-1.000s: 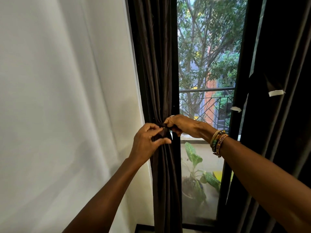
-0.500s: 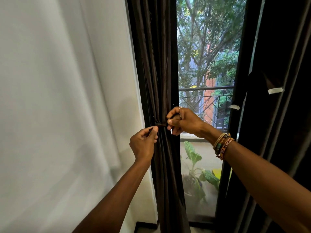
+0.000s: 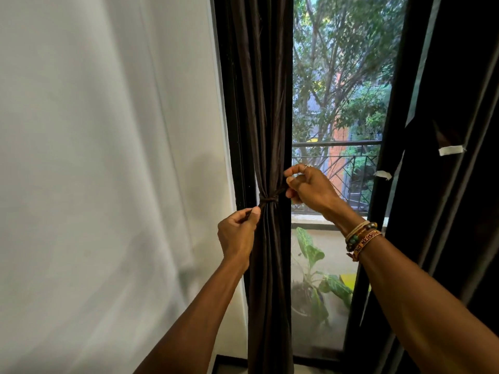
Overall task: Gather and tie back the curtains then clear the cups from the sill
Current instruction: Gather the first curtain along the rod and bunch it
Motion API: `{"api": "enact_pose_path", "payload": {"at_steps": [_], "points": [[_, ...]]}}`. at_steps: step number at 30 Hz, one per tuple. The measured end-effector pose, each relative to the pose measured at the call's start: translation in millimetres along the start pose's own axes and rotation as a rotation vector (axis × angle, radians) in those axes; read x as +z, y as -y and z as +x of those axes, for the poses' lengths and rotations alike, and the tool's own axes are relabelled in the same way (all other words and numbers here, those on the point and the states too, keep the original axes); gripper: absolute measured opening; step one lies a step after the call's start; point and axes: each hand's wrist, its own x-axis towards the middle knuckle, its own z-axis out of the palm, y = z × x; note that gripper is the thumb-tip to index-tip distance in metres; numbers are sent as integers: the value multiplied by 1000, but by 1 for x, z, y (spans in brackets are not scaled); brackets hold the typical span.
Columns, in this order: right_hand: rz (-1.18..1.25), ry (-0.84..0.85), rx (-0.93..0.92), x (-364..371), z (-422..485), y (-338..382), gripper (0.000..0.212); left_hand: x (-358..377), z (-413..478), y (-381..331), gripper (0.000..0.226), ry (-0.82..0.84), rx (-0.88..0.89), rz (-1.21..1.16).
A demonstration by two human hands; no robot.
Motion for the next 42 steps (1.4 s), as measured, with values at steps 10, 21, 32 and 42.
{"api": "enact_pose_path", "payload": {"at_steps": [10,21,32,42], "points": [[-410,-119,-129,42,32,65,81,30,3,24,74,130,-36,365],[-476,-168,-124,46,32,64,37,23,3,33,50,246,-25,625],[-156,-96,6,43,13,41,77,35,2,10,67,255,-5,87],[-265,-213,-159,48,13,20,58,38,5,-1,11,230,81,438]]}}
